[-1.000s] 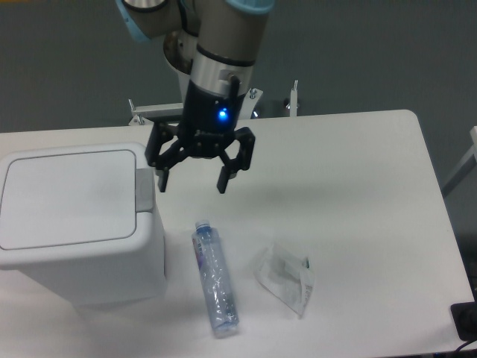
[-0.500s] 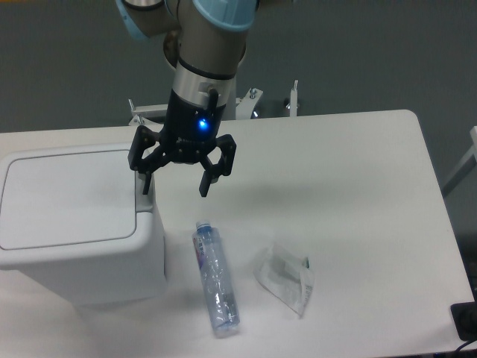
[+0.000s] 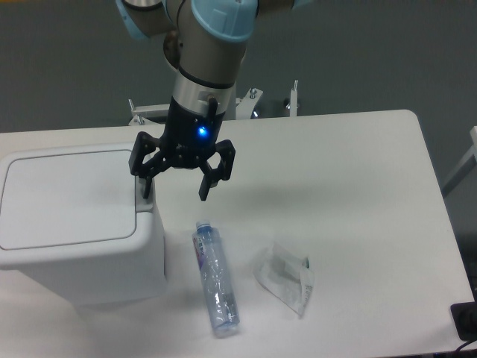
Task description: Open the trash can
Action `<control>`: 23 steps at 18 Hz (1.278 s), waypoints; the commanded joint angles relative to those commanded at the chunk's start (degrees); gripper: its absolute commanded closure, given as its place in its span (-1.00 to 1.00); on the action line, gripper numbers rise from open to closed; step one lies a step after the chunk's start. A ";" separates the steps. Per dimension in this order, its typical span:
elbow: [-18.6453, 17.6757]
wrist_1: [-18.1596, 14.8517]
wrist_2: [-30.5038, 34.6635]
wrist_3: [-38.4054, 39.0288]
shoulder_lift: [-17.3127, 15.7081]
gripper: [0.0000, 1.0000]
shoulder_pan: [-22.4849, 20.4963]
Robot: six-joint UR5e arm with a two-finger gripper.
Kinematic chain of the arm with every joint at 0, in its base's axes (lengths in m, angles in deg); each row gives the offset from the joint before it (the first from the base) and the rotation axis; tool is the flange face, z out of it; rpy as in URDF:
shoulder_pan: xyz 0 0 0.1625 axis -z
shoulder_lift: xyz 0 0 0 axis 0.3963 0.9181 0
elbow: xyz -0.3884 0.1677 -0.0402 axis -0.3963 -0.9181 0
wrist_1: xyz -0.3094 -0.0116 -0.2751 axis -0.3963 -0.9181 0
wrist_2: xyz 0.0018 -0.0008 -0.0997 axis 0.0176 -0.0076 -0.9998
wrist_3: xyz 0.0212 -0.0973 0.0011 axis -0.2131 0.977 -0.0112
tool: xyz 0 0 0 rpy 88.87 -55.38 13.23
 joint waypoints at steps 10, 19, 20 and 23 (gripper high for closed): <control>0.08 0.79 0.09 0.00 0.09 -1.00 -0.09; 11.94 4.66 7.52 -8.51 0.61 -1.00 -7.89; 13.17 3.88 9.73 -11.22 1.57 -1.00 -9.74; 13.89 1.17 11.94 -24.46 2.11 -1.00 -15.79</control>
